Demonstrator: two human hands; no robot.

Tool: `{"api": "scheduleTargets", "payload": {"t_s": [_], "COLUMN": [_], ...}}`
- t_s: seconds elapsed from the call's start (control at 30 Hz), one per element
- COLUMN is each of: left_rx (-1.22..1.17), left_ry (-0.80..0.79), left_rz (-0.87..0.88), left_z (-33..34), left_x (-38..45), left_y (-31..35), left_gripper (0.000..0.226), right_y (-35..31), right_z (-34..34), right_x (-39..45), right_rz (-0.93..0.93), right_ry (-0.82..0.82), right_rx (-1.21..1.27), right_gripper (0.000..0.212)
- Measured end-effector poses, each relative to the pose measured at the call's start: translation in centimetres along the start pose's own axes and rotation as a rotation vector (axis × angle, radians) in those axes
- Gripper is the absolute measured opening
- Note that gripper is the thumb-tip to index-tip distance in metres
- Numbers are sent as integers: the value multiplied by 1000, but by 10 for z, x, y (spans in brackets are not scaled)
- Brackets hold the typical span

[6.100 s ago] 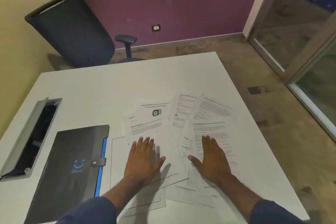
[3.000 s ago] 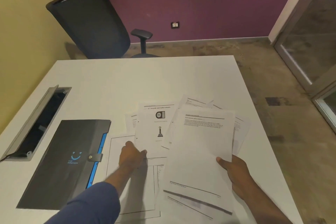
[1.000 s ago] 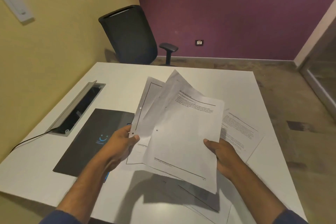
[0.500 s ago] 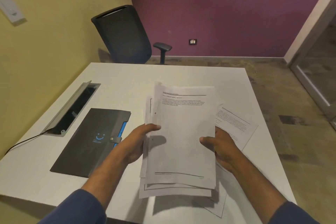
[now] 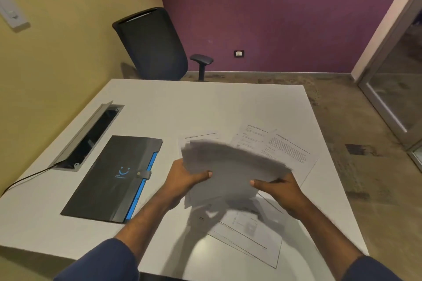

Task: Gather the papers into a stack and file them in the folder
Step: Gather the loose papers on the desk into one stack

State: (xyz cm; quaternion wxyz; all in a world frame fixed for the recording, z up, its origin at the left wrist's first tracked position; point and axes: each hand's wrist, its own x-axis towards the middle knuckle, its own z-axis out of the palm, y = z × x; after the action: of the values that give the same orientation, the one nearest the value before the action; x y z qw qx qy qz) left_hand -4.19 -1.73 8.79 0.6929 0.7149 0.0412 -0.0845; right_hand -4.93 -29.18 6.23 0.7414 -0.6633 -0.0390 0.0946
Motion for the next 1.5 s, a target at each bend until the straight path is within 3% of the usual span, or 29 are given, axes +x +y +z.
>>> {"api": "scheduleTargets", "payload": {"t_s": [0.13, 0.23, 0.33, 0.4, 0.57, 0.67, 0.73, 0.83, 0.93, 1.1, 1.23, 1.5], "left_rx": [39, 5, -31, -53, -101, -112, -120, -87, -12, -42, -15, 120], "left_ry": [-8, 72, 119, 110, 126, 115, 90, 8, -2, 105, 38, 149], "left_rz": [10, 4, 13, 48, 62, 109, 127, 77, -30, -36, -127, -208], "left_z": [8, 14, 18, 20, 28, 30, 31, 31, 34, 36, 42, 50], "left_x": [-8, -11, -9, -9, -8, -4, -1, -1, -6, -1, 3, 16], "left_y": [-21, -22, -18, -16, -11, -9, -9, -22, -44, -57, -67, -80], "left_gripper": [20, 20, 28, 29, 27, 24, 31, 44, 48, 36, 22, 21], "right_y": [23, 26, 20, 15, 11, 5, 8, 26, 46, 52, 58, 63], "right_z": [-1, 5, 10, 14, 23, 22, 19, 15, 13, 9, 11, 0], "right_x": [-1, -2, 0, -2, -3, 0, -2, -5, -9, -11, -13, -1], "right_rz": [121, 1, -160, -225, -242, -260, -225, -22, 153, 74, 119, 127], "right_ry": [10, 80, 110, 109, 226, 307, 315, 326, 320, 389, 356, 360], "right_rx": [58, -111, -236, -220, -150, -127, -102, -91, -187, -144, -188, -242], "right_gripper": [35, 13, 21, 10, 32, 26, 16, 10, 19, 12, 19, 21]}}
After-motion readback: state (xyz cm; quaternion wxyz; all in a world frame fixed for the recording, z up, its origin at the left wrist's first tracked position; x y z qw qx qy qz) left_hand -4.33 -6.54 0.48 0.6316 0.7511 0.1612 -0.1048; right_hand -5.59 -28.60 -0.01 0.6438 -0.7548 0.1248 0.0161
